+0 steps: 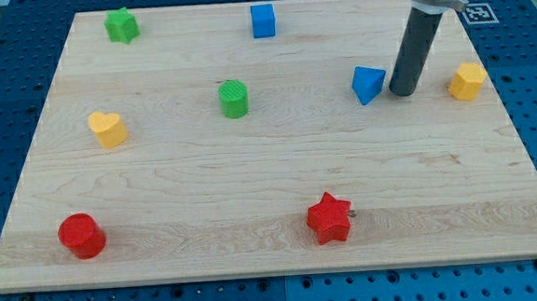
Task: Move the arm to the bottom left corner of the board
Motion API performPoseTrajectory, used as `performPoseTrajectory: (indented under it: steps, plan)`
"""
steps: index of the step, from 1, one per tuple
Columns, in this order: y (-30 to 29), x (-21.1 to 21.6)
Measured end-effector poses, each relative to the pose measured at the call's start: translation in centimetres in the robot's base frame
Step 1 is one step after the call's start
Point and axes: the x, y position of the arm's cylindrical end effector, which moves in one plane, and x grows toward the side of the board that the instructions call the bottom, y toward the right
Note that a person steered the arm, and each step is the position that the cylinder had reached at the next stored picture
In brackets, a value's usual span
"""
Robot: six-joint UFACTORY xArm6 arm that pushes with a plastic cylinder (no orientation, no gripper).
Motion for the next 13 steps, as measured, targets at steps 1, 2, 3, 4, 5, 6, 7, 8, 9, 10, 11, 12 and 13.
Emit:
performPoseTrajectory:
  steps: [1,2,3,4,5,6,7,8,9,10,11,12,13]
  plan:
    - [1.2,1.6]
    - [0.6,4.1]
    - [-3.0,4.8]
    - [-6.7,4.8]
    - [-10.1,4.8]
    - [-11.6,5.7]
    - [-12.1,8.4]
    - [-13.4,10.9]
    - [-17.5,11.0]
    - [-19.8,11.0]
    - [-19.9,11.0]
    - [-21.7,11.0]
    - [-25.9,11.0]
